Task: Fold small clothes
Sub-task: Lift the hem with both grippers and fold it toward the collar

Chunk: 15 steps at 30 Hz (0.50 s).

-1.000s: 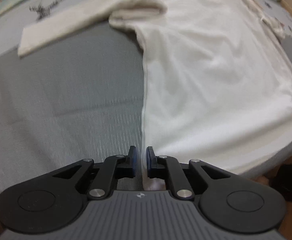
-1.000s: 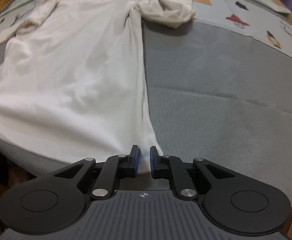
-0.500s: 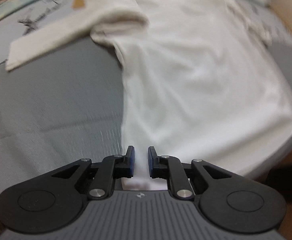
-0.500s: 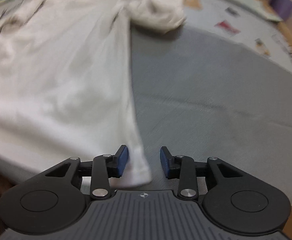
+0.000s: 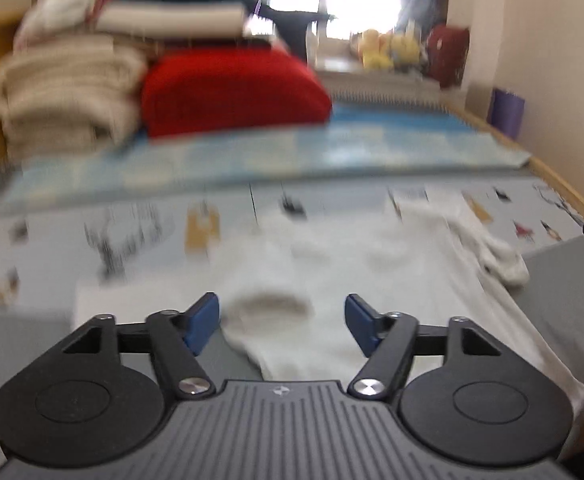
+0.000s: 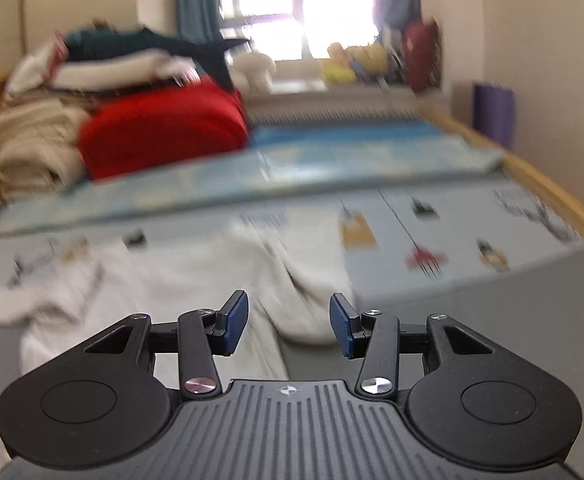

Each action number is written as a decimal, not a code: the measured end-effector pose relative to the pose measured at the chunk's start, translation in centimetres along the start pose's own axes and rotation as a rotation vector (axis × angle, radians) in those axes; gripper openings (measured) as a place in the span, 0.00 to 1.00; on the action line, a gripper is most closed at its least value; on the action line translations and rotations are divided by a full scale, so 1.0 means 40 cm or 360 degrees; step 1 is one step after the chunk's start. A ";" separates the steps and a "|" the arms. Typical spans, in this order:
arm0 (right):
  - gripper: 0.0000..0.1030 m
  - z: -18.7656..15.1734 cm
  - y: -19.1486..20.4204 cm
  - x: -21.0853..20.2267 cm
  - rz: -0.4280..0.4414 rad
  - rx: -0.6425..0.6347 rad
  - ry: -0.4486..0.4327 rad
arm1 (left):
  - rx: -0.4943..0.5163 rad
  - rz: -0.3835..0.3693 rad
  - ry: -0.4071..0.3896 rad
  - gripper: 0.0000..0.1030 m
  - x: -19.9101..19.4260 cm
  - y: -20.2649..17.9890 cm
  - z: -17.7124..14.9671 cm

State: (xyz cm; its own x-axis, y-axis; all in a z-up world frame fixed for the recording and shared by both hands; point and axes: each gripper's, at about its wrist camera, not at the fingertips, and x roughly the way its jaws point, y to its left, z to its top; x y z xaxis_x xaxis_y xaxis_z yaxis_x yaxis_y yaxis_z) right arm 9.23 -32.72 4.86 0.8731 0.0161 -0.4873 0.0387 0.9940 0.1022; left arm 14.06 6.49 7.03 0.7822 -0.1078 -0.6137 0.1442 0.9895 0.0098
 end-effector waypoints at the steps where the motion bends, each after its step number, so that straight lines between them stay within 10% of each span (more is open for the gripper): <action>1: 0.46 0.021 0.012 0.009 0.0007 0.0000 -0.0004 | -0.0007 -0.0003 -0.0027 0.73 0.010 0.005 0.024; 7: 0.46 0.140 0.128 0.093 0.0083 -0.0002 -0.0024 | -0.0132 0.0093 -0.0006 0.64 0.162 0.124 0.070; 9: 0.46 0.171 0.165 0.136 0.0116 -0.0018 -0.0033 | -0.0247 0.0158 0.0169 0.21 0.229 0.206 0.053; 11: 0.45 0.182 0.198 0.179 0.0143 -0.0042 -0.0044 | -0.0453 0.0153 0.0261 0.12 0.276 0.300 0.044; 15: 0.12 0.163 0.226 0.243 0.0031 0.0027 -0.0078 | -0.0639 0.0226 0.0275 0.08 0.324 0.471 0.022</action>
State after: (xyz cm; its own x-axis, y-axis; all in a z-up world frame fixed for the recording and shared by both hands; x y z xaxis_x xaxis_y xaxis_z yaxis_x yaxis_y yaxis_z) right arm 21.23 -24.27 6.69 0.8964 0.0297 -0.4422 0.0294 0.9916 0.1262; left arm 27.45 23.65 -0.03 0.6599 0.0154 -0.7512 -0.2302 0.9559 -0.1826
